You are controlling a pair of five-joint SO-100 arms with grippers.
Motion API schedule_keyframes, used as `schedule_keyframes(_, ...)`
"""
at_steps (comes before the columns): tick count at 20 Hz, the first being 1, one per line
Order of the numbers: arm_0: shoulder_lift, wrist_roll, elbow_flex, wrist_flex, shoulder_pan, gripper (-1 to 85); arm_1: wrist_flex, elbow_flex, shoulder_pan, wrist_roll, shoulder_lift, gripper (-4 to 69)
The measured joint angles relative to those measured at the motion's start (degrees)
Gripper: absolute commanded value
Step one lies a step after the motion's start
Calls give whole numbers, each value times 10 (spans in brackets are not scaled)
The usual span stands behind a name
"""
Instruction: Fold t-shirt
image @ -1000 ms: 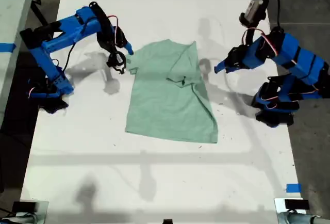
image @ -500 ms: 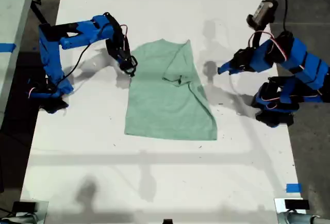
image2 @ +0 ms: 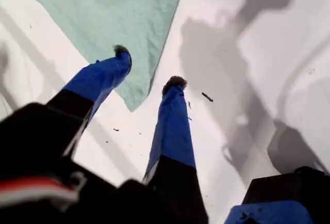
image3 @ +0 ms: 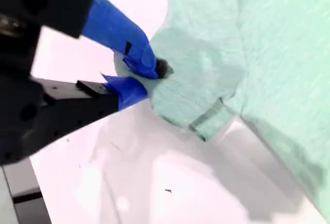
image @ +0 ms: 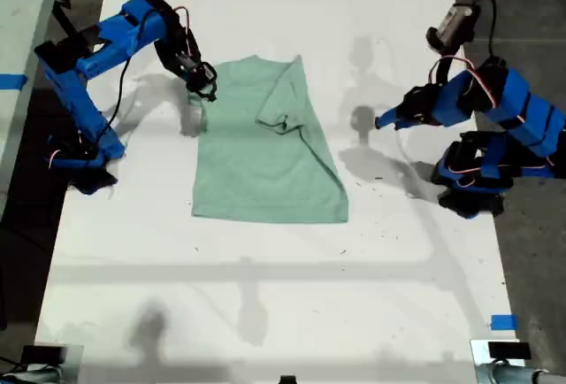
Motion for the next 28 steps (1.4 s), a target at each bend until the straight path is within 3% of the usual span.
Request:
schedule_keyframes(2,15,5,0,-9,5,0,0,4,0,1,5,183)
schedule_keyframes(6,6,5,-88,-54,92,0,0,17,-1,6,11,184)
schedule_keyframes(11,-195,5,-347,-61,166,0,-20,24,-11,15,11,184)
schedule_keyframes(14,-283,0,-387,-96,176,5,-21,33,-19,23,12,184)
schedule_keyframes(15,-302,1,-389,-108,177,27,-21,36,-21,25,15,184)
schedule_keyframes(16,-320,1,-392,-119,178,101,-21,37,-21,25,15,184)
schedule_keyframes(17,-332,5,-393,-124,183,255,-21,37,-21,25,15,185)
schedule_keyframes(19,-337,37,-394,-126,196,304,-21,37,-23,25,15,185)
schedule_keyframes(21,-332,75,-394,-100,218,320,-25,37,-23,25,15,185)
schedule_keyframes(28,-99,124,-363,83,290,313,-27,37,-32,22,36,178)
